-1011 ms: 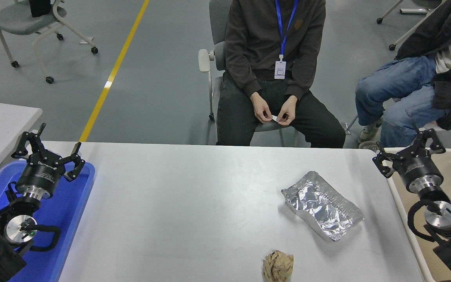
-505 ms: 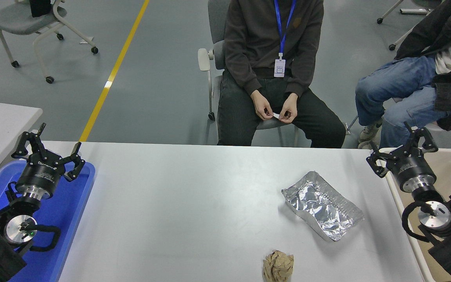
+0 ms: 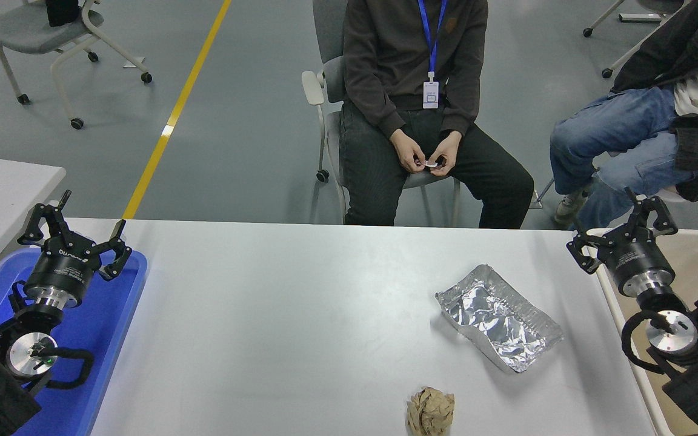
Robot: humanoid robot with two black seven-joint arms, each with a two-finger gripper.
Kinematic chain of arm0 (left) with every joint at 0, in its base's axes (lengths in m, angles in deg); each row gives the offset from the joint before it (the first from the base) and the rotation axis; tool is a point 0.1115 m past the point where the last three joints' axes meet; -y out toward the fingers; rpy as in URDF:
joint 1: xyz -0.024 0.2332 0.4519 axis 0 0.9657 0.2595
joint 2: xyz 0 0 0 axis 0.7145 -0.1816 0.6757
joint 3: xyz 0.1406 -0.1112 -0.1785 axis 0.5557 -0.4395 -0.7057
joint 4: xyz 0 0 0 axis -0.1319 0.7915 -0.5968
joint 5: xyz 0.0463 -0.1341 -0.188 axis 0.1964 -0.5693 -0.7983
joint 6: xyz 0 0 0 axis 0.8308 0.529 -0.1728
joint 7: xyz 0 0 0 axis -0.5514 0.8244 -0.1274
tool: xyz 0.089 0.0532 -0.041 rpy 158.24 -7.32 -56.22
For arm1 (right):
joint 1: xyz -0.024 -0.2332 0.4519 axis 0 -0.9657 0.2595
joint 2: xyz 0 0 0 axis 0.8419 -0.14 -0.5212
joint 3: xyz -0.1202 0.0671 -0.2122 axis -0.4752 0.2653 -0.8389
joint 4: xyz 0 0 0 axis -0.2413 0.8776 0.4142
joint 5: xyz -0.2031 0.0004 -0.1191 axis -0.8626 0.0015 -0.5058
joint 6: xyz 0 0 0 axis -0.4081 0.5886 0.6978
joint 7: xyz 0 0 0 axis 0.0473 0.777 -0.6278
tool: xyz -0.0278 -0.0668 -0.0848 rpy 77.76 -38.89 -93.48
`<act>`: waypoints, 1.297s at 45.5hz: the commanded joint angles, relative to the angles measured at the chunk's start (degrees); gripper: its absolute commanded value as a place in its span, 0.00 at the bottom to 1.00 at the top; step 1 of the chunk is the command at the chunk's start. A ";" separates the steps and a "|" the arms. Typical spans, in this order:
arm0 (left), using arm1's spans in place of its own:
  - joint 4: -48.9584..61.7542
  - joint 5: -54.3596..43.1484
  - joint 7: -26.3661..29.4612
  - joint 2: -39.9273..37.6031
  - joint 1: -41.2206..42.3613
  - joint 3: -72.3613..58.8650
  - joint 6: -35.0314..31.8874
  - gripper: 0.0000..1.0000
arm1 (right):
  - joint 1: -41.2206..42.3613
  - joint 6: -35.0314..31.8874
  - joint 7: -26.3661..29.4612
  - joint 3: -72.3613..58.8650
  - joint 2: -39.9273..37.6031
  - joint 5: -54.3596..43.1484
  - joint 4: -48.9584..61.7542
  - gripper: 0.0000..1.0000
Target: Clean the table surface
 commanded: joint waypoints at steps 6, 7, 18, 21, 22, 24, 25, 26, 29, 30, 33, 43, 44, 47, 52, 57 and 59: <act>0.00 0.00 0.00 0.00 0.00 0.00 0.00 1.00 | -0.83 -1.83 -0.06 -3.94 -2.53 -5.29 -5.96 0.99; 0.00 0.00 0.00 0.00 0.00 0.00 0.00 1.00 | -0.74 -1.82 -0.06 -4.64 -2.71 -6.35 -6.04 0.99; 0.00 0.00 -0.09 0.00 0.00 0.00 0.00 1.00 | 0.05 -2.09 0.56 -13.25 -7.80 -14.88 -10.09 0.99; 0.00 0.00 -0.09 0.00 0.00 0.00 0.00 1.00 | 1.10 -1.56 1.70 -17.82 -9.47 -15.59 -10.97 1.00; 0.00 0.00 0.00 0.00 0.00 0.00 0.00 1.00 | 1.89 -1.21 1.96 -19.31 -9.65 -15.59 -10.88 1.00; 0.00 0.00 -0.09 0.00 0.00 0.00 0.00 1.00 | 3.38 0.01 2.14 -21.95 -10.09 -15.59 -10.79 1.00; 0.00 0.00 -0.09 0.00 0.00 0.00 0.00 1.00 | 3.65 0.63 2.14 -23.01 -10.36 -15.59 -10.88 1.00; 0.00 0.00 -0.09 0.00 0.00 0.00 0.00 1.00 | 3.92 1.07 2.14 -23.80 -10.53 -15.59 -10.97 1.00; 0.00 0.00 -0.09 0.00 0.00 0.00 0.00 1.00 | 4.09 1.34 2.05 -25.04 -11.50 -15.85 -11.23 1.00; 0.00 0.00 -0.09 0.00 0.00 0.00 0.00 1.00 | 4.09 1.17 1.88 -25.13 -11.94 -16.20 -11.58 1.00; 0.00 0.00 -0.09 0.00 0.00 0.00 0.00 1.00 | 4.09 0.99 1.61 -25.22 -13.78 -17.60 -14.30 1.00; 0.00 0.00 -0.09 0.00 0.00 0.00 0.00 1.00 | 4.71 2.65 -0.05 -23.90 -18.71 -32.45 -21.60 0.99; 0.00 0.00 -0.09 0.00 0.00 0.00 0.00 1.00 | 4.80 3.44 -0.67 -23.98 -18.79 -34.38 -21.69 0.99; 0.00 0.00 0.00 0.00 0.00 0.00 -0.09 1.00 | 5.15 6.95 -2.51 -23.90 -18.97 -41.32 -22.04 1.00; 0.00 0.00 -0.09 0.00 0.00 0.00 0.00 1.00 | 5.32 9.43 -2.87 -23.46 -20.11 -44.85 -25.55 1.00; 0.00 0.00 0.00 0.00 0.00 0.00 0.00 1.00 | 5.32 10.13 -2.43 -25.21 -21.96 -46.17 -30.65 0.99; 0.00 0.00 -0.09 0.00 0.00 0.00 0.00 1.00 | 5.50 10.74 -2.26 -25.83 -22.22 -47.75 -31.70 0.99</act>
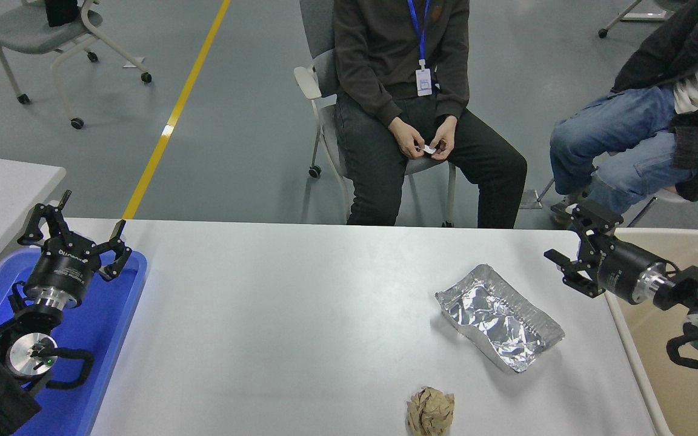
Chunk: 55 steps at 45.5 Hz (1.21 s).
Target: Clean the table surface
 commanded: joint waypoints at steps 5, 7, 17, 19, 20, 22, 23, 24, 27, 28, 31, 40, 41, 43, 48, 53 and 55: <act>0.00 0.00 0.03 0.00 0.00 0.00 0.00 1.00 | 1.30 3.85 -0.40 -2.97 -4.19 -15.18 -7.92 0.99; 0.00 0.00 0.03 0.00 0.00 0.00 0.00 1.00 | 1.39 3.85 -0.40 -3.41 -4.54 -17.82 -8.28 0.99; 0.00 0.00 -0.05 0.00 0.00 0.00 0.00 1.00 | 5.16 3.67 -0.58 -7.80 -6.91 -26.79 -8.45 0.96; 0.00 0.00 -0.05 0.00 0.00 0.00 0.00 1.00 | 7.09 3.68 -0.58 -9.90 -7.35 -27.85 -8.45 0.96; 0.00 0.00 -0.05 0.00 0.00 0.00 0.00 1.00 | 8.14 3.68 -0.58 -11.13 -7.53 -28.29 -8.45 0.96; 0.00 0.00 0.03 0.00 0.00 0.00 0.00 1.00 | 10.08 3.94 -0.58 -13.77 -7.79 -28.82 -8.37 0.96; 0.00 0.00 -0.05 0.00 0.00 0.00 0.00 1.00 | 11.04 4.11 -0.58 -14.91 -7.79 -28.99 -8.28 0.97; 0.00 0.00 0.03 0.00 0.00 0.00 0.00 1.00 | 11.92 4.29 -0.58 -16.23 -7.79 -29.26 -8.10 0.97; 0.00 0.00 0.03 0.00 0.00 0.00 0.00 1.00 | 14.56 4.99 -0.58 -19.75 -7.79 -29.87 -7.84 0.98; 0.00 0.00 0.03 0.00 0.00 0.00 0.00 1.00 | 15.44 5.34 -0.58 -20.80 -7.79 -30.13 -7.84 0.98; 0.00 0.00 -0.05 0.00 0.00 0.00 0.00 1.00 | 17.73 6.22 -0.58 -23.88 -7.71 -31.19 -7.92 0.98; 0.00 0.00 0.03 0.00 0.00 0.00 -0.09 1.00 | 20.28 9.82 -0.58 -30.38 -6.91 -34.79 -7.92 0.99; 0.00 0.00 -0.05 0.00 0.00 0.00 0.00 1.00 | 20.28 10.09 -0.58 -31.00 -6.74 -35.40 -7.93 0.99; 0.00 0.00 -0.05 0.00 0.00 0.00 0.00 1.00 | 20.37 10.35 -0.32 -32.41 -6.04 -36.29 -7.75 0.99; 0.00 0.00 -0.05 0.00 0.00 0.00 0.00 1.00 | 22.12 10.97 2.13 -36.27 -3.67 -36.82 -5.64 0.99; 0.00 0.00 0.03 0.00 0.00 0.00 0.00 1.00 | 24.15 11.06 6.45 -40.23 -2.26 -36.73 -5.03 0.99; 0.00 0.00 -0.05 0.00 0.00 0.00 0.00 1.00 | 24.32 11.06 6.71 -41.37 -2.08 -36.82 -4.94 0.99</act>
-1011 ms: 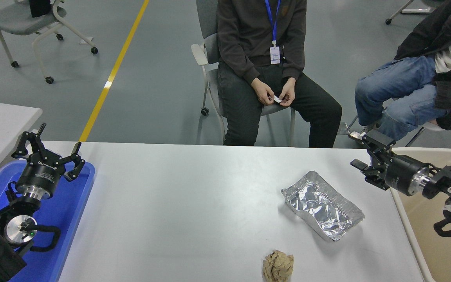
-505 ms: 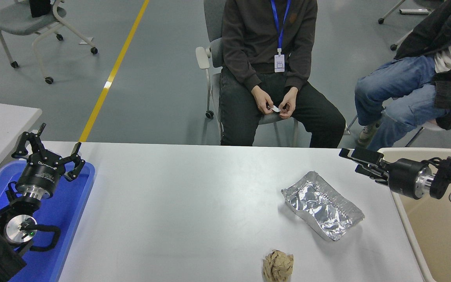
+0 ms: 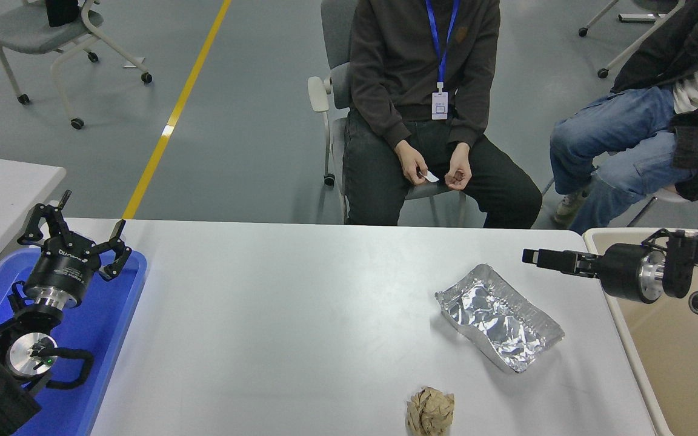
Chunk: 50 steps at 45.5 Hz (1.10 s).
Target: Clean the table surface
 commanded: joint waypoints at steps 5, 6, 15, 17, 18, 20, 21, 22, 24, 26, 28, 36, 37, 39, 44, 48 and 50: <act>0.00 0.00 -0.01 0.00 0.00 0.00 0.00 1.00 | 4.04 1.21 4.76 -10.01 3.21 -1.87 1.54 0.99; 0.00 0.00 -0.01 0.00 0.00 0.00 0.00 1.00 | 4.30 1.13 4.76 -10.45 3.39 -1.87 1.54 0.99; 0.00 0.00 0.07 0.00 0.00 0.00 0.00 1.00 | 7.30 2.44 4.76 -16.87 7.08 -2.75 2.86 0.99; 0.00 0.00 0.07 0.00 0.00 0.00 0.00 1.00 | 7.38 2.88 4.76 -17.05 7.61 -2.75 3.04 0.99; 0.00 0.00 -0.01 0.00 0.00 0.00 0.00 1.00 | 7.38 2.97 4.76 -17.05 7.87 -2.75 3.12 0.99; 0.00 0.00 0.07 0.00 0.00 0.00 0.00 1.00 | 7.38 3.06 4.76 -17.14 9.10 -2.75 3.56 0.99; 0.00 0.00 -0.01 0.00 0.00 0.00 0.00 1.00 | 7.38 3.06 4.76 -17.14 9.80 -2.75 3.91 0.99; 0.00 0.00 0.07 0.00 0.00 0.00 0.00 1.00 | 7.38 3.06 4.76 -17.14 10.59 -2.75 4.26 0.99; 0.00 0.00 -0.01 0.00 0.00 0.00 0.00 1.00 | 7.30 3.06 4.76 -17.31 12.61 -2.75 5.66 0.99; 0.00 0.00 -0.01 0.00 0.00 0.00 0.00 1.00 | 7.21 3.15 4.76 -17.66 13.67 -2.75 6.46 0.99; 0.00 0.00 -0.01 0.00 0.00 0.00 0.00 1.00 | 7.30 3.15 4.76 -18.19 14.46 -2.66 7.34 0.99; 0.00 0.00 -0.01 0.00 0.00 0.00 0.00 1.00 | 7.21 3.50 4.58 -21.00 17.98 -2.66 12.44 0.99; 0.00 0.00 0.07 0.00 0.00 0.00 0.00 1.00 | 7.12 3.59 4.58 -21.27 18.24 -2.66 12.88 0.99; 0.00 0.00 0.07 0.00 0.00 0.00 0.00 1.00 | 6.95 3.85 4.58 -21.88 18.59 -2.66 13.58 0.99; 0.00 0.00 0.07 0.00 0.00 0.00 0.00 1.00 | 6.77 4.29 4.50 -23.55 19.30 -2.66 14.29 0.99; 0.00 0.00 -0.01 0.00 0.00 0.00 0.00 1.00 | 6.68 4.47 4.41 -24.34 19.65 -2.66 14.29 0.99; 0.00 0.00 0.08 0.00 0.00 0.00 0.00 1.00 | 6.59 4.82 4.41 -24.78 19.74 -2.66 14.37 0.99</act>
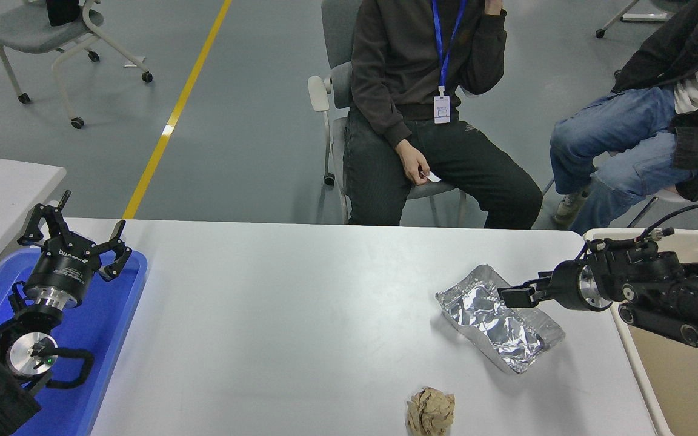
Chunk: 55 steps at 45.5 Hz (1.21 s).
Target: Clean the table surface
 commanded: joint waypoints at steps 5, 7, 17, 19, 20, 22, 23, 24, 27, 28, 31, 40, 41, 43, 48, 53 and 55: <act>0.00 0.00 -0.04 0.00 0.00 0.00 0.00 1.00 | -1.25 2.34 -0.13 -3.51 2.23 -0.01 3.32 0.99; 0.00 0.00 0.05 0.00 0.00 0.00 0.00 1.00 | -2.31 3.39 -0.13 -3.60 2.58 -0.01 5.16 0.99; 0.00 0.00 0.05 0.00 0.00 0.00 0.00 1.00 | -6.18 4.72 -0.48 -3.69 4.95 0.60 9.13 0.99; 0.00 0.00 0.05 0.00 0.00 0.00 0.00 1.00 | -6.27 4.80 -0.48 -3.69 5.04 0.60 9.13 0.99; 0.00 0.00 -0.04 0.00 0.00 0.00 0.00 1.00 | -6.44 4.80 -0.48 -3.69 5.04 0.69 9.13 0.99; 0.00 0.00 0.04 0.00 0.00 0.00 0.00 1.00 | -6.62 4.98 -0.48 -3.60 5.04 0.78 9.21 0.99; 0.00 0.00 -0.04 0.00 0.00 0.00 0.00 1.00 | -6.71 5.07 -0.48 -3.60 5.04 0.78 9.22 0.99; 0.00 0.00 0.04 0.00 0.00 0.00 0.00 1.00 | -6.71 5.07 -0.48 -3.60 5.04 0.78 9.22 0.99; 0.00 0.00 -0.04 0.00 0.00 0.00 0.00 1.00 | -6.80 5.24 -0.48 -3.60 5.04 0.78 9.30 0.99; 0.00 0.00 -0.04 0.00 0.00 0.00 0.00 1.00 | -6.88 5.33 -0.48 -3.60 5.04 0.78 9.30 0.99; 0.00 0.00 -0.04 0.00 0.00 0.00 0.00 1.00 | -7.32 6.12 -0.48 -3.60 5.04 0.78 9.39 0.99; 0.00 0.00 -0.04 0.00 0.00 0.00 0.00 1.00 | -8.82 8.49 -0.48 -3.77 5.04 0.78 9.65 0.98; 0.00 0.00 0.04 0.00 0.00 0.00 0.00 1.00 | -8.99 8.67 -0.48 -3.77 5.04 0.78 9.74 0.98; 0.00 0.00 0.04 0.00 0.00 0.00 0.00 1.00 | -9.25 8.93 -0.48 -3.77 5.30 0.78 10.09 0.98; 0.00 0.00 0.04 0.00 0.00 0.00 0.00 1.00 | -10.57 10.16 -0.48 -4.04 6.18 0.69 11.06 0.96; 0.00 0.00 -0.04 0.00 0.00 0.00 0.00 1.00 | -11.54 12.01 -0.57 -4.74 6.62 0.69 13.17 0.93; 0.00 0.00 -0.04 0.00 0.00 0.00 0.00 1.00 | -11.89 12.54 -0.57 -5.26 7.32 0.69 13.78 0.90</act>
